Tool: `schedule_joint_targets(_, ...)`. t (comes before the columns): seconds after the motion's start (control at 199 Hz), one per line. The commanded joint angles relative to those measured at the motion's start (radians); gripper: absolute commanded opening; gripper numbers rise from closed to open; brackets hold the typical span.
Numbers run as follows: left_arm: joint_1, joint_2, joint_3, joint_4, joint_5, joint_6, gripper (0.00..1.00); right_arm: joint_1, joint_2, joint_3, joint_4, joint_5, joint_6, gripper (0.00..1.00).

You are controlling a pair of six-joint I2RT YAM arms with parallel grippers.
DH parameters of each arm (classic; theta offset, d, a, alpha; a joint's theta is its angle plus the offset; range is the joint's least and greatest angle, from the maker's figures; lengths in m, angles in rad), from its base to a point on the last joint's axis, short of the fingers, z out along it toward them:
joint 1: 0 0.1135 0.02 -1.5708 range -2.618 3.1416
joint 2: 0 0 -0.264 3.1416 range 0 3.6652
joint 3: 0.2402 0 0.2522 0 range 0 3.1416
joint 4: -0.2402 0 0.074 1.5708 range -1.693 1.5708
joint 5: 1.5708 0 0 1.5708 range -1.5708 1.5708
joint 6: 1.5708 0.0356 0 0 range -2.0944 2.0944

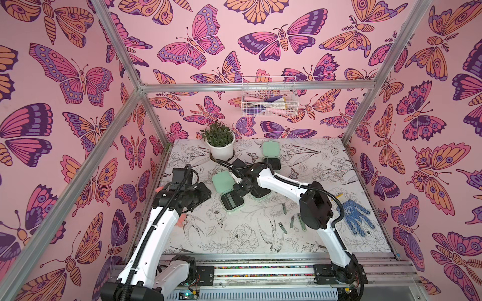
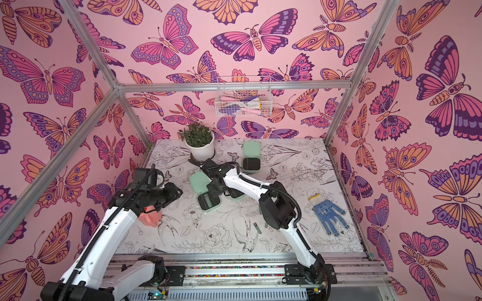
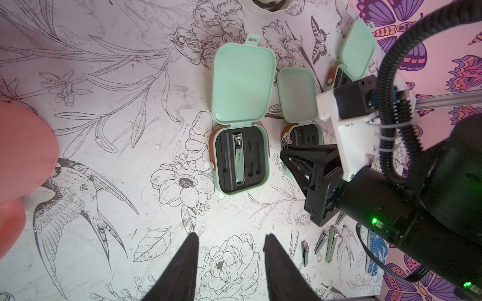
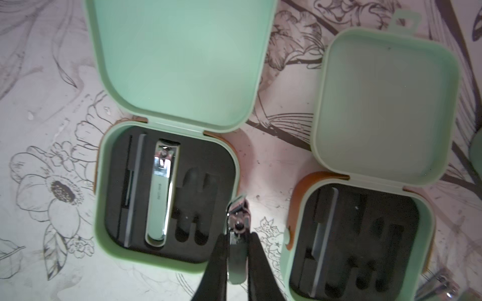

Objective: Organize nail clipper sets
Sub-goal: Place the nail clipper in the storage box.

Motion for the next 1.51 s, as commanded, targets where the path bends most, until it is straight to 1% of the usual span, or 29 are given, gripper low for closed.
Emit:
schedule_joint_targets(0.0, 0.008, -0.022, -0.016, -0.023, -0.023, 0.005, 0.44, 0.024, 0.026, 0.020, 0.032, -0.029, 0.016, 0.14)
schedule_joint_targets(0.377, 0.010, -0.025, -0.026, -0.013, -0.006, 0.005, 0.44, 0.043, 0.072, 0.019, 0.054, -0.046, 0.053, 0.14)
schedule_joint_targets(1.001, 0.010, -0.017, -0.030, -0.005, 0.006, 0.012, 0.44, 0.054, 0.101, 0.028, 0.018, -0.014, 0.155, 0.14)
schedule_joint_targets(1.278, 0.010, -0.010, -0.033, 0.008, 0.014, 0.009, 0.44, 0.054, 0.088, 0.039, 0.000, -0.059, 0.229, 0.14)
schedule_joint_targets(1.504, 0.010, -0.008, -0.036, 0.011, 0.019, 0.010, 0.44, 0.054, 0.096, 0.042, -0.001, -0.078, 0.243, 0.15)
